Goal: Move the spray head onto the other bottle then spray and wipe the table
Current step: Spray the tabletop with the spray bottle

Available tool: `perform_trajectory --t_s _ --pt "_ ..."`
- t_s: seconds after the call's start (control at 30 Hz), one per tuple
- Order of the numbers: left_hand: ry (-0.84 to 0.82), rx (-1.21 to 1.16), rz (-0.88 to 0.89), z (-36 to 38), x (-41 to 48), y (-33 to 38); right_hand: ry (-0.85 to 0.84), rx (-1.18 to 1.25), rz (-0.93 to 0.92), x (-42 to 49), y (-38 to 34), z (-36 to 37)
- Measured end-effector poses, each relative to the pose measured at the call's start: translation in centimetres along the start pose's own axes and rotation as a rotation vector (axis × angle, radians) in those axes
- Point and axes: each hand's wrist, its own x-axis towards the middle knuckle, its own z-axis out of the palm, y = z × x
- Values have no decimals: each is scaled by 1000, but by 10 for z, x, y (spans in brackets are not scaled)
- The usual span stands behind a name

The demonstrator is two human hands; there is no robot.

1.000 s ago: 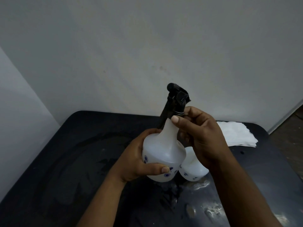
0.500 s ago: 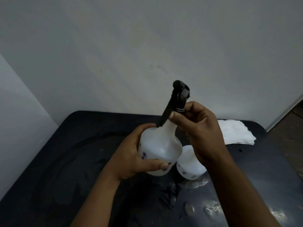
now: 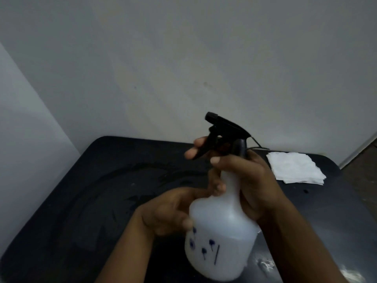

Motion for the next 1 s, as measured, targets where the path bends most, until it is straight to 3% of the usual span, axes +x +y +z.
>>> perform_trajectory --t_s 0.07,0.2,0.3,0.37,0.47,0.63,0.77,0.83,1.0 --pt "63 -13 -23 -11 -2 3 196 -2 7 1 0 -6" --pt "574 -19 59 -26 3 13 469 -45 31 7 8 -14" --pt "847 -186 257 -39 2 25 473 20 201 9 17 -15" --pt "944 -236 345 -47 -3 33 404 -139 349 7 25 -16" --pt "1004 -260 415 -56 -14 41 379 -367 453 5 39 -12" --pt "1036 -256 408 -52 -18 45 442 -381 491 8 49 -12" --pt "1010 -239 398 -49 -20 40 366 -380 548 3 54 -16" --pt "1020 -197 302 -48 -22 35 331 -405 562 1 57 -17" --pt "967 72 -179 -47 -31 12 282 -596 572 1 58 -23"
